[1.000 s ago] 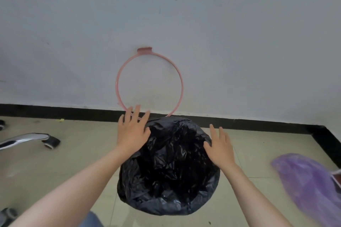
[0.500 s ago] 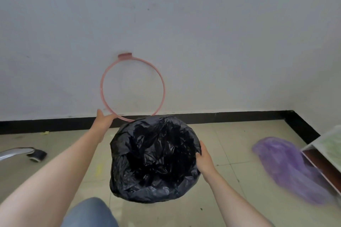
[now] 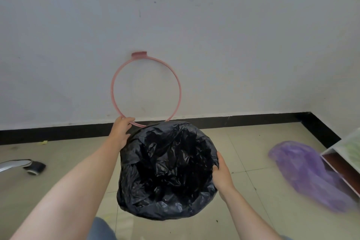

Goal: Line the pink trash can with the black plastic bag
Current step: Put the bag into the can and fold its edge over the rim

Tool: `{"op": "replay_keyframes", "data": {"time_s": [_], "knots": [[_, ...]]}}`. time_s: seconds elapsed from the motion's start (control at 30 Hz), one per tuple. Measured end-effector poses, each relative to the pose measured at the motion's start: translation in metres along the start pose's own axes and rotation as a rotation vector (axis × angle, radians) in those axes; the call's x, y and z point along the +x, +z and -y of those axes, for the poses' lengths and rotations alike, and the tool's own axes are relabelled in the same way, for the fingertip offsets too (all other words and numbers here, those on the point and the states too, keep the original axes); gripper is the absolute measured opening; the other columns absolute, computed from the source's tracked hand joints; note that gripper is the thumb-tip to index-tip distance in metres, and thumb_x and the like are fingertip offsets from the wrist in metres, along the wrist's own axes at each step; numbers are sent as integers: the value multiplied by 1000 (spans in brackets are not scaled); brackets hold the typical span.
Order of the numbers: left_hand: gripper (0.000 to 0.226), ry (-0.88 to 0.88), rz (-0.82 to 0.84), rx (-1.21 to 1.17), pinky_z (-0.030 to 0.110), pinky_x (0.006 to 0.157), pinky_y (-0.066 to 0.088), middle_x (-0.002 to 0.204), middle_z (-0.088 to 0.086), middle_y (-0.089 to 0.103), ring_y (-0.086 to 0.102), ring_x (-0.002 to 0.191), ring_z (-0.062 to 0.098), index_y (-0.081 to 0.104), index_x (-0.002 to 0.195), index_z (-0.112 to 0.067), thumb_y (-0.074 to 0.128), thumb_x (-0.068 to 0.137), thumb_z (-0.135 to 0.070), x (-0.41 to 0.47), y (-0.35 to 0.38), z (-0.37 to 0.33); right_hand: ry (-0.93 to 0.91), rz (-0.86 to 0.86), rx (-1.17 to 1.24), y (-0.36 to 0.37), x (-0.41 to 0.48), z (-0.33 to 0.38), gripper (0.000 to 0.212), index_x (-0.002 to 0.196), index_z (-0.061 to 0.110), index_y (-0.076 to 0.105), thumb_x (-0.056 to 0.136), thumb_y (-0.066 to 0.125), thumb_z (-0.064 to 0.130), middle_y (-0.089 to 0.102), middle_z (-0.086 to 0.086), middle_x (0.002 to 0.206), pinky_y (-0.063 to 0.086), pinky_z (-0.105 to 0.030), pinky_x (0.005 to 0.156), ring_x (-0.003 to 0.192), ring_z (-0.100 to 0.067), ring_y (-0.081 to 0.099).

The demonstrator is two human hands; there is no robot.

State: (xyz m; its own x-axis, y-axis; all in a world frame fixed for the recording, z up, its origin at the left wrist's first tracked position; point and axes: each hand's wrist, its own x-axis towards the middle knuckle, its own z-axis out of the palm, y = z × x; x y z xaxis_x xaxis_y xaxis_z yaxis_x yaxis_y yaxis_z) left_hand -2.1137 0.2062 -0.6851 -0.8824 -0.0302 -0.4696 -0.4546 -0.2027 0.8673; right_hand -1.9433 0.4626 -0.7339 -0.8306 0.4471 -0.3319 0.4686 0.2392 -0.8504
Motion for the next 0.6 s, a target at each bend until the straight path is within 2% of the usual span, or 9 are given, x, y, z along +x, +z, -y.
{"op": "replay_keyframes", "data": {"time_s": [0.1,0.17,0.3,0.4,0.5,0.6], "knots": [[66,43,-48,-87,48,113,21,149,11,33,34,135,30,11,147,-16,47,92,-10,6,-2,-2,-9,-8,-15,2,0,0,52,145,21,23,98,27,-1,33,-3,149,29,-41,114,135,-24,33],[69,98,-89,-97,49,113,20,149,10,33,33,136,29,9,148,-19,48,91,-10,8,-5,-7,-20,-14,-18,3,-1,0,53,145,21,23,97,27,-2,33,-4,149,29,-40,114,135,-24,33],[60,228,-146,-93,48,111,25,145,8,40,39,131,29,23,145,-23,51,92,-17,6,-15,-33,-25,-18,-22,4,-4,4,54,145,21,22,97,28,-2,32,-4,150,29,-38,112,135,-24,33],[51,342,-180,80,45,108,33,137,9,48,49,119,26,33,140,-21,52,93,-24,-2,-19,-52,-37,-17,-38,5,-4,4,54,144,21,24,96,28,-3,34,-4,148,30,-38,111,134,-24,34],[39,488,-205,208,35,93,43,116,8,58,56,100,20,46,132,-16,50,94,-25,-18,-14,-58,-56,-15,-42,8,-4,7,54,143,20,25,95,27,-4,37,-6,146,33,-42,111,131,-26,38],[32,589,-214,252,26,87,44,103,4,61,57,96,17,54,123,-11,47,95,-24,-42,-13,-46,-60,6,-20,8,-7,11,52,142,18,28,95,26,-5,41,-9,142,36,-44,110,127,-26,42]]}}
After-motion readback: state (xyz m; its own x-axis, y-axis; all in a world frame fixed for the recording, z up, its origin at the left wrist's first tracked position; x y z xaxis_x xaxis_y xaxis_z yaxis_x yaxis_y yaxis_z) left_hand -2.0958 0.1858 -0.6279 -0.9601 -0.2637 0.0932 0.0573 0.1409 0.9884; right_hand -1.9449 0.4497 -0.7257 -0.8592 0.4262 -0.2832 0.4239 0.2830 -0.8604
